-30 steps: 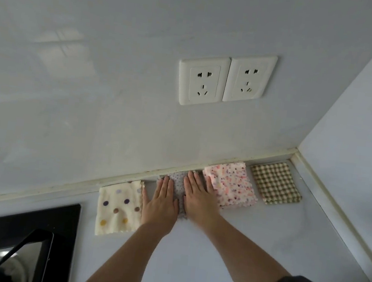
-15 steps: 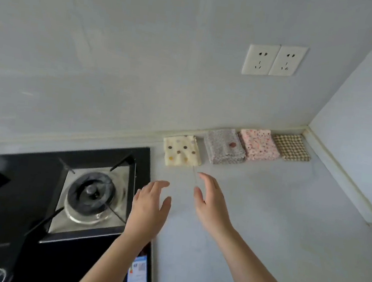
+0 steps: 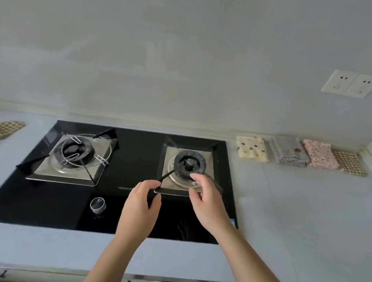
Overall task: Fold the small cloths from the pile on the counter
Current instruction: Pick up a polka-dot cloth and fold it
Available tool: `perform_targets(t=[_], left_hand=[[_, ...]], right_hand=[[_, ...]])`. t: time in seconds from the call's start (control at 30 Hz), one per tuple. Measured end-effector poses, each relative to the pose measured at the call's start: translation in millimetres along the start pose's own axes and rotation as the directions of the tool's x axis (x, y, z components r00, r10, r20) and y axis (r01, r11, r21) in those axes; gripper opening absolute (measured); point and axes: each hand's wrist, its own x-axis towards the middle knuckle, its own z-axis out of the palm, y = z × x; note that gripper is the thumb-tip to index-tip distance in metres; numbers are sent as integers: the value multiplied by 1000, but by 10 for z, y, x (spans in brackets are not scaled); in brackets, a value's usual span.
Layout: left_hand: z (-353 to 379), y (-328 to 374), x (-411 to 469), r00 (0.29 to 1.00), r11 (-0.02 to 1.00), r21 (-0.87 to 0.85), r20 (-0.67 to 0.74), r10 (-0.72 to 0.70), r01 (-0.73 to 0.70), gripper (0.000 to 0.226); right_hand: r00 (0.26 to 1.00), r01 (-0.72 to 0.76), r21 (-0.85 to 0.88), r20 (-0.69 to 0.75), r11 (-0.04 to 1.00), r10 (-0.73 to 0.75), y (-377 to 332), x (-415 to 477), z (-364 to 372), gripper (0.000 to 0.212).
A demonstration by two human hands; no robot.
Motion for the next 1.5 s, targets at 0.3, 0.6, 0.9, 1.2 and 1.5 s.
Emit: perform_targets(t=[0.3, 0.6, 0.9, 1.2, 1.5], left_hand=[[-872, -1007, 585, 995, 988, 121, -38, -93, 97, 35], [-1963, -1953, 1066, 960, 948, 190, -166, -226, 256, 31], [-3310, -3339, 1386, 919, 911, 195, -235, -317, 364, 21], [-4984, -4680, 2077, 946, 915, 268, -199, -255, 302, 17], [-5823, -5324, 2883, 720, 772, 135, -487, -494, 621, 41]], right_hand=[[976, 14, 59, 214, 998, -27, -486, 758, 1271, 38], [894, 40, 38, 445, 998, -52, -1283, 1581, 2582, 35], [824, 215, -106, 553, 971, -122, -2279, 1927, 4211, 34], [799, 113, -173, 602, 978, 14, -3420, 2128, 6033, 33], [757, 143, -310, 646, 940, 99, -4096, 2524, 6947, 37]])
